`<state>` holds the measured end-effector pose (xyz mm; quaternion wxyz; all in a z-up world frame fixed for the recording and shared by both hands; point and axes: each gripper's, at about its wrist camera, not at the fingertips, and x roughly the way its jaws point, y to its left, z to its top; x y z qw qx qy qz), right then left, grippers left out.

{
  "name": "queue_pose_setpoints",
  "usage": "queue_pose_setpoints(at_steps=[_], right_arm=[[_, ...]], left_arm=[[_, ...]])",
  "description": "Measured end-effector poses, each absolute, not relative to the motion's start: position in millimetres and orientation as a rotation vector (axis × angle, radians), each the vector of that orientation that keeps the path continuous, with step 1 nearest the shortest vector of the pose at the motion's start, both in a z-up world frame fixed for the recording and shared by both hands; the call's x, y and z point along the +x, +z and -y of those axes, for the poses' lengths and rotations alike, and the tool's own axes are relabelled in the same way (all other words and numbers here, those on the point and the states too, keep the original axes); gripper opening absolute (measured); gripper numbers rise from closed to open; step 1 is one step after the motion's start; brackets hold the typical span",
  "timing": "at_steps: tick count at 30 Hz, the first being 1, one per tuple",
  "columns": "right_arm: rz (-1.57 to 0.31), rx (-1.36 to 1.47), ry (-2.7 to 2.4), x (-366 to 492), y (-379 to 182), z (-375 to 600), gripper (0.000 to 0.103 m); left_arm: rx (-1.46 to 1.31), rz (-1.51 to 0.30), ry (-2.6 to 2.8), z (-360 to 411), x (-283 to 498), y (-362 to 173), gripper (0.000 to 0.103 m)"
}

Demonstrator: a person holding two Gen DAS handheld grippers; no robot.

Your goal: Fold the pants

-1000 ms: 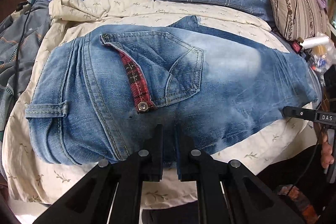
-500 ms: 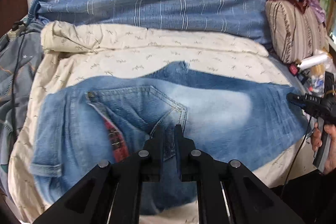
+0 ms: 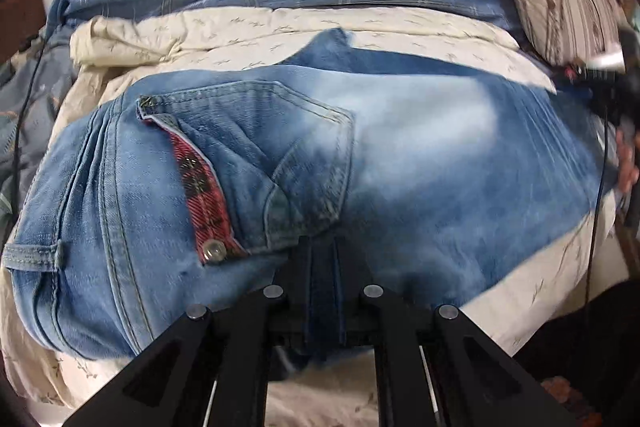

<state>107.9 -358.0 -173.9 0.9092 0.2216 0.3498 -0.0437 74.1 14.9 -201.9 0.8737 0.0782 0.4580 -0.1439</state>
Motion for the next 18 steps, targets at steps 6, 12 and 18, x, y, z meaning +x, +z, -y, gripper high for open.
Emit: queue_pose_setpoints(at_steps=[6, 12, 18], right_arm=[[-0.782, 0.339, 0.272, 128.8, -170.0, 246.6, 0.022], [-0.845, 0.227, 0.405, 144.4, -181.0, 164.3, 0.022], [-0.909, 0.193, 0.434, 167.1, -198.9, 127.7, 0.022]], left_arm=[[0.162, -0.951, -0.307, -24.8, 71.9, -172.2, 0.009], [0.247, -0.807, -0.186, -55.8, 72.1, -134.6, 0.009], [0.221, -0.929, -0.074, -92.3, 95.5, -159.3, 0.01]])
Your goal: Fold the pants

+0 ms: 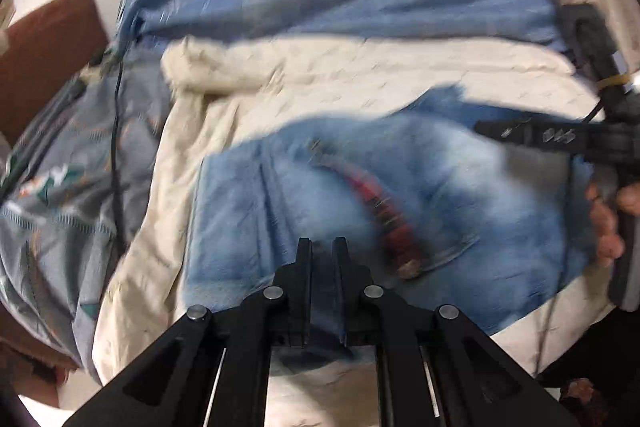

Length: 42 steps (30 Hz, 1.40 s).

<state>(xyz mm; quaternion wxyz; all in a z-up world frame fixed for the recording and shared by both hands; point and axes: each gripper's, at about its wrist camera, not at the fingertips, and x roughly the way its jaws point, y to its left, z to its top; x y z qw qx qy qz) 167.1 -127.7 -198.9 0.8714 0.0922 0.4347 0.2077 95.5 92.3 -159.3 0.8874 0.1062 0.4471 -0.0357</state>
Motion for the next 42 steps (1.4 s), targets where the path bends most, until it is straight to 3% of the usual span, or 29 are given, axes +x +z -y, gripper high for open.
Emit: queue_pose_setpoints(at_steps=[10, 21, 23, 25, 27, 36, 42], right_arm=[[-0.944, 0.214, 0.413, 203.7, -224.1, 117.5, 0.021], [-0.903, 0.316, 0.449, 182.7, -209.5, 144.3, 0.022], [-0.874, 0.298, 0.438, 167.3, -199.0, 157.2, 0.022], [-0.851, 0.306, 0.421, 152.8, -190.5, 174.4, 0.022], [-0.836, 0.328, 0.396, 140.1, -183.3, 196.0, 0.022], [-0.824, 0.311, 0.17, 83.0, -174.6, 288.5, 0.022], [-0.807, 0.405, 0.017, 50.2, -174.1, 355.9, 0.022]], left_arm=[[0.355, -0.962, -0.089, -96.5, 70.2, -199.9, 0.008], [0.259, -0.928, -0.062, -95.2, 58.2, -169.4, 0.009], [0.241, -0.884, -0.079, -89.8, 54.0, -158.1, 0.015], [0.209, -0.868, -0.101, -80.9, 53.7, -151.6, 0.046], [0.197, -0.867, -0.122, -70.2, 52.8, -152.1, 0.064], [0.178, -1.008, -0.114, -51.1, 62.0, -192.3, 0.066], [0.157, -1.037, -0.071, -57.3, 69.4, -205.8, 0.087]])
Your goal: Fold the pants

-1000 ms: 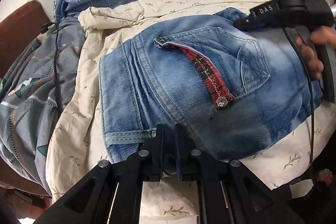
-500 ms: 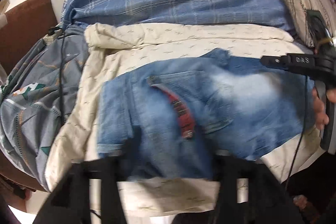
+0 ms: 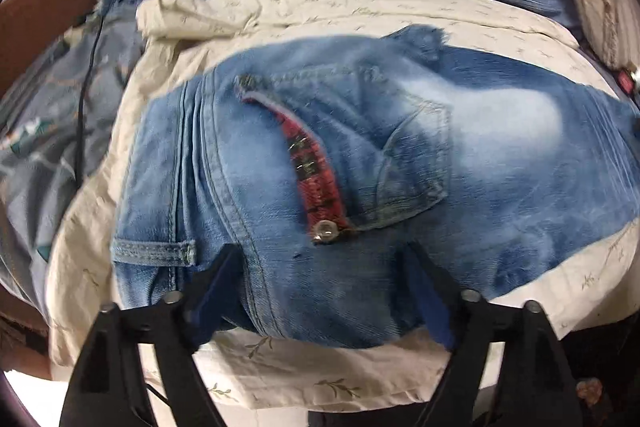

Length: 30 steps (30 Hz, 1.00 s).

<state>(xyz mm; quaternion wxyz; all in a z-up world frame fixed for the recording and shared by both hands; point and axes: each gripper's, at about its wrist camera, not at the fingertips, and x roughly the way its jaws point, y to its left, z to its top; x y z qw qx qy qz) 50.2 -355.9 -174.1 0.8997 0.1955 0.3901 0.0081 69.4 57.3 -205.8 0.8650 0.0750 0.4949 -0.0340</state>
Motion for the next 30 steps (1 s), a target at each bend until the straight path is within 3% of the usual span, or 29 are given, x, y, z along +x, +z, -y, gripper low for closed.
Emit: queue_pose_setpoints(at_steps=[8, 12, 16, 17, 20, 30], right_arm=[[-0.96, 0.551, -0.07, 41.2, -212.0, 406.4, 0.022], [-0.838, 0.587, -0.038, 27.1, -191.5, 419.0, 0.022], [-0.705, 0.697, -0.004, 6.5, -177.2, 444.6, 0.024], [-0.689, 0.703, -0.013, 2.0, -175.5, 449.3, 0.03], [-0.638, 0.755, -0.036, -15.3, -173.0, 463.5, 0.073], [-0.602, 0.919, 0.085, -57.4, -187.2, 487.8, 0.073]], left_arm=[[0.158, -1.022, -0.071, -56.9, 65.1, -204.7, 0.093], [0.149, -1.087, -0.086, -53.3, 70.4, -189.7, 0.093], [0.096, -1.006, -0.158, -37.8, 66.1, -157.6, 0.093], [0.082, -0.996, -0.18, -33.4, 65.5, -152.7, 0.093], [0.052, -0.986, -0.253, -9.5, 67.1, -142.9, 0.093], [0.205, -1.05, -0.365, 85.8, 72.4, -163.2, 0.093]])
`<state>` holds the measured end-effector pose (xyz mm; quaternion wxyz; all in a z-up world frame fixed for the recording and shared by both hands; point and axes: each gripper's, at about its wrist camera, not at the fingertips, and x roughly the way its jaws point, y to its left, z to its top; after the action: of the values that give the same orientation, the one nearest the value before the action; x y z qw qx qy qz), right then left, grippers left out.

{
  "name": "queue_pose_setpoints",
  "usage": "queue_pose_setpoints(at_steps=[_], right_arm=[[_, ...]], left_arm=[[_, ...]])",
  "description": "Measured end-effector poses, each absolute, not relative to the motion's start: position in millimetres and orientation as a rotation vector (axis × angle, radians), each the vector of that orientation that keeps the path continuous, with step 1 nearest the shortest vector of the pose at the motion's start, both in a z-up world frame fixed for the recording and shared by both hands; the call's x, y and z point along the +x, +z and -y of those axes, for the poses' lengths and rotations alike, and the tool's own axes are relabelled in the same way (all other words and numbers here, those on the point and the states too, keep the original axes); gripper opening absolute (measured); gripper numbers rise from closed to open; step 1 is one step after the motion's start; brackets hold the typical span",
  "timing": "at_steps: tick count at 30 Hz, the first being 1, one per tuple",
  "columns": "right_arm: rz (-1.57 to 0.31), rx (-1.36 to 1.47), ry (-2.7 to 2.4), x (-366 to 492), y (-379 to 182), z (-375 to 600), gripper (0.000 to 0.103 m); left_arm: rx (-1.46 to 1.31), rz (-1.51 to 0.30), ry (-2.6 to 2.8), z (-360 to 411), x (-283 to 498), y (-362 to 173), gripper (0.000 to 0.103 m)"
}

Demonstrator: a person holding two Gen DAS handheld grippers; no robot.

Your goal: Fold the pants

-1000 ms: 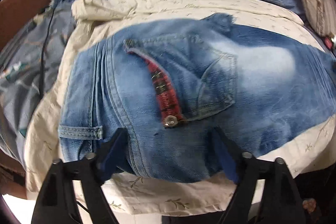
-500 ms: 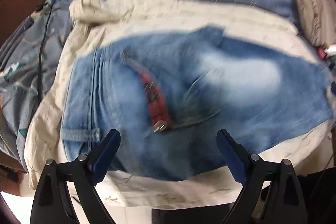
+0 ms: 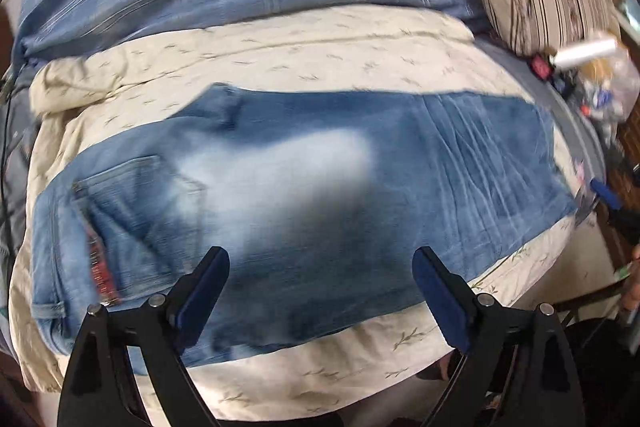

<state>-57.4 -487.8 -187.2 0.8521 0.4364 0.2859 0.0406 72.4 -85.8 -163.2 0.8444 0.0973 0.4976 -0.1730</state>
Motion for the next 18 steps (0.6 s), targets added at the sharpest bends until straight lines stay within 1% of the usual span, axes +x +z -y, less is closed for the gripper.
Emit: queue_pose_setpoints(at_steps=[4, 9, 11, 12, 15, 18], right_arm=[[-0.64, 0.94, 0.16, -41.1, -193.9, 476.9, 0.073], [-0.812, 0.915, 0.136, -9.7, -216.2, 456.4, 0.073], [-0.877, 0.915, 0.076, -0.5, -228.3, 454.9, 0.072], [-0.87, 0.925, 0.077, 0.4, -227.4, 455.7, 0.072], [-0.766, 0.909, 0.083, -10.2, -211.5, 460.2, 0.072], [-0.697, 0.948, 0.106, -25.3, -204.2, 470.5, 0.072]], left_arm=[[0.238, -1.104, -0.335, 100.4, 74.3, -182.4, 0.093], [0.273, -1.155, -0.299, 100.4, 81.0, -205.7, 0.093], [0.275, -1.153, -0.303, 100.7, 81.9, -207.6, 0.093], [0.279, -1.151, -0.303, 101.1, 81.4, -205.9, 0.093], [0.296, -1.141, -0.303, 102.5, 78.3, -197.9, 0.093], [0.298, -1.094, -0.318, 103.9, 72.1, -183.2, 0.093]])
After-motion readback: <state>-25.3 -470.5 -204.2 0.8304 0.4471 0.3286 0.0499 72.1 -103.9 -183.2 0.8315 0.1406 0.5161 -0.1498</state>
